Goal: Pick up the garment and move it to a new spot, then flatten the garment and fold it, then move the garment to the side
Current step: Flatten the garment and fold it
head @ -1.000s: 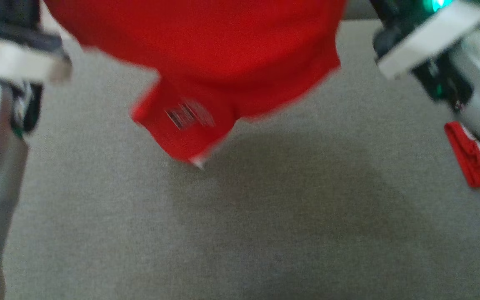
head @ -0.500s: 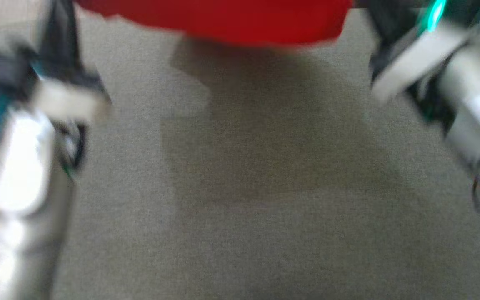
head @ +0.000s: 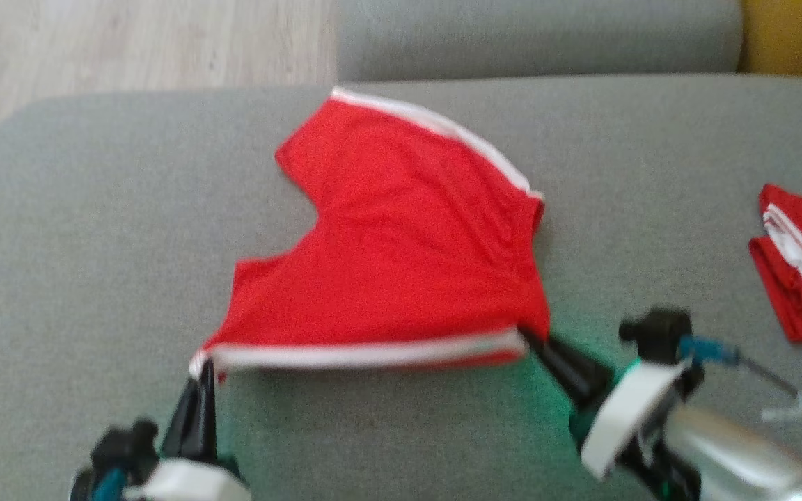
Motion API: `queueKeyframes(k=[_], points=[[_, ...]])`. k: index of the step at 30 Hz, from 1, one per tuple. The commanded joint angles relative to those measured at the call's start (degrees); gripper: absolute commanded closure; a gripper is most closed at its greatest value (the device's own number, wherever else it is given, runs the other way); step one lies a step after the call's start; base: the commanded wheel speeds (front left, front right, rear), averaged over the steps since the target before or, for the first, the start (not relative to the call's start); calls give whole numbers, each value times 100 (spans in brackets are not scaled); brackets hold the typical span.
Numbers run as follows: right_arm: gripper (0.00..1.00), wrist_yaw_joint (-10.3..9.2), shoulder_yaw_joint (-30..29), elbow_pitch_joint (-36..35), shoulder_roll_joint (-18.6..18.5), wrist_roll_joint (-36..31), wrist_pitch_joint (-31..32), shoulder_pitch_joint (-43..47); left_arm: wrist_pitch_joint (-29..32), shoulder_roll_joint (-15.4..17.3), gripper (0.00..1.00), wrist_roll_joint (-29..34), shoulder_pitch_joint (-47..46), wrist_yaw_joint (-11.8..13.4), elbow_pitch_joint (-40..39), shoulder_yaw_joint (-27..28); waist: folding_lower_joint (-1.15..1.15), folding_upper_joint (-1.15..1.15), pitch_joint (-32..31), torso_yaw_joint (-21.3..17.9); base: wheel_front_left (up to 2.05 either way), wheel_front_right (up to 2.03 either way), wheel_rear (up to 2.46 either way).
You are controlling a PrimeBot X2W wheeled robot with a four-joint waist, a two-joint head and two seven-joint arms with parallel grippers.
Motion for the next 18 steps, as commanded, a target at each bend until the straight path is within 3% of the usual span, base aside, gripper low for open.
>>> queueKeyframes(k=[1, 8, 11, 18], points=[[100, -4, 110, -230, -174, 139, -38, 292, -30, -30, 100, 47, 176, -54, -128, 337, 1, 0, -368, -15, 0, 0, 0], [100, -4, 498, -676, -412, 505, -38, 851, -30, -184, 100, 103, 981, -108, -237, 699, 1, 0, -629, -73, 0, 0, 0], [100, -4, 408, -881, -468, 607, -38, 897, -30, -218, 100, 90, 1142, -118, -398, 857, 1, 0, -617, -124, 0, 0, 0], [100, -4, 137, -991, -364, 817, -38, 761, -30, -17, 100, 255, 483, -130, -562, 670, 1, 0, -362, -219, 0, 0, 0]])
